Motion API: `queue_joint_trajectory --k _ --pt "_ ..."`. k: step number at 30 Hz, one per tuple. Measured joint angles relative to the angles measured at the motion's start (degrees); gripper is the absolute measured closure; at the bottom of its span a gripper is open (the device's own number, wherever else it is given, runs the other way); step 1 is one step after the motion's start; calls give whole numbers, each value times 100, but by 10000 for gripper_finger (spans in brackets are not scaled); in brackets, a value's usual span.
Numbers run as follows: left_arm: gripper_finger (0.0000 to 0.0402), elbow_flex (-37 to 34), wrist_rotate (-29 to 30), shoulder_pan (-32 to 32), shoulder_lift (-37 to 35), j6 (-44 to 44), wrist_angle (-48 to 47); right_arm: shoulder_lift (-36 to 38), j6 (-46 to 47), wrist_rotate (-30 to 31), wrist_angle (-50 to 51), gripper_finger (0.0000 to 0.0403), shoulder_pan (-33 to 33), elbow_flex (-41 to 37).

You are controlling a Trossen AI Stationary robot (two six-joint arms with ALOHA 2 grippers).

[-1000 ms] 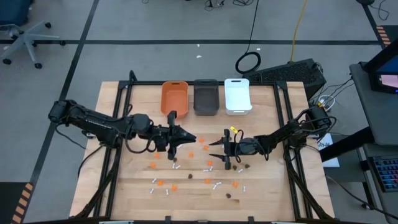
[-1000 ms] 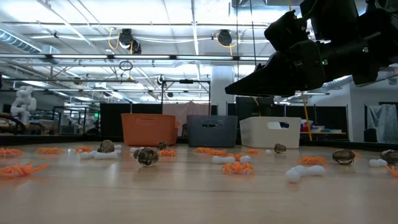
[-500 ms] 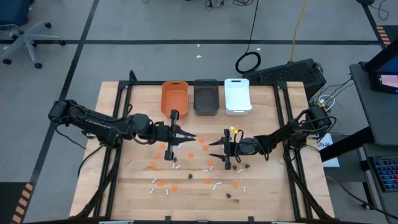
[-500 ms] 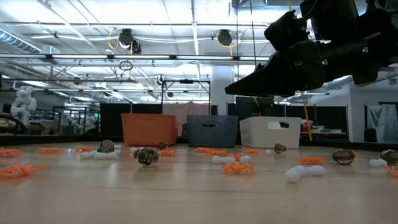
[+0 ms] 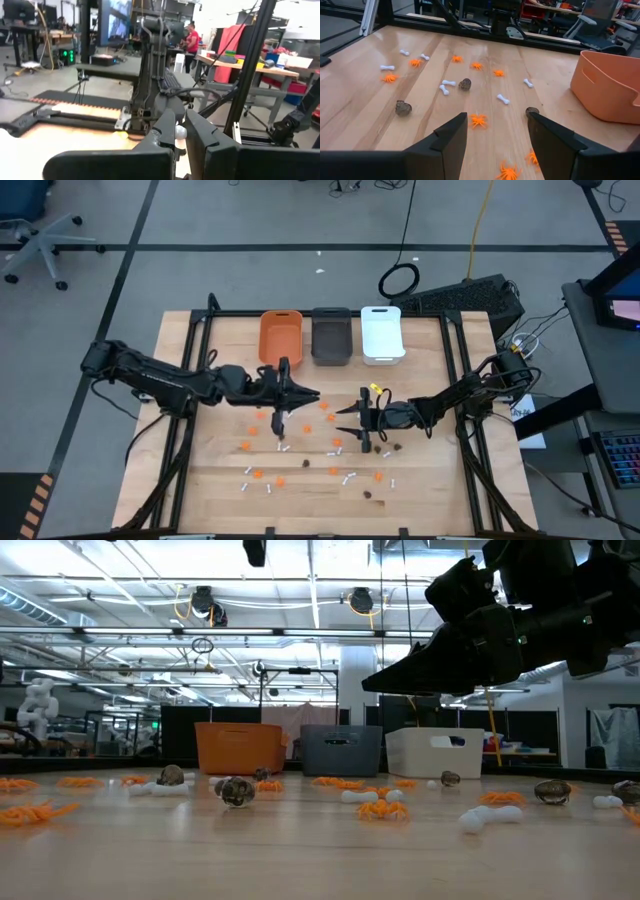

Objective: Sort Halloween decoration
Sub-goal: Put the white bone toy into the white bin

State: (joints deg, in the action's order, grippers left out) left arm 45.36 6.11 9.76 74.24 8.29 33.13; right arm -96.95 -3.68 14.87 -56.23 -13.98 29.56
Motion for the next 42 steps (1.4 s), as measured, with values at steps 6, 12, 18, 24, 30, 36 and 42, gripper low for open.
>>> queue_joint_trajectory --k 6,12,18,24,30,36,42 --pt "389 0 16 -9 176 -39 -28 0 84 -1 -209 206 0 0" --pt "389 0 28 -4 240 -284 -95 0 151 0 -879 206 0 0" --pt "389 2 243 -15 315 -321 -238 0 124 -1 -1569 206 0 115" --pt "389 7 343 -20 398 -572 -232 0 -62 13 -1050 206 0 720" --pt "389 7 339 -24 496 -608 -246 0 -435 625 -706 206 15 1237" --pt "388 7 337 -24 569 -742 -346 0 -622 612 -688 213 52 1427" --pt "388 2 334 -24 568 -766 -452 -2 -614 610 -630 260 91 1462"
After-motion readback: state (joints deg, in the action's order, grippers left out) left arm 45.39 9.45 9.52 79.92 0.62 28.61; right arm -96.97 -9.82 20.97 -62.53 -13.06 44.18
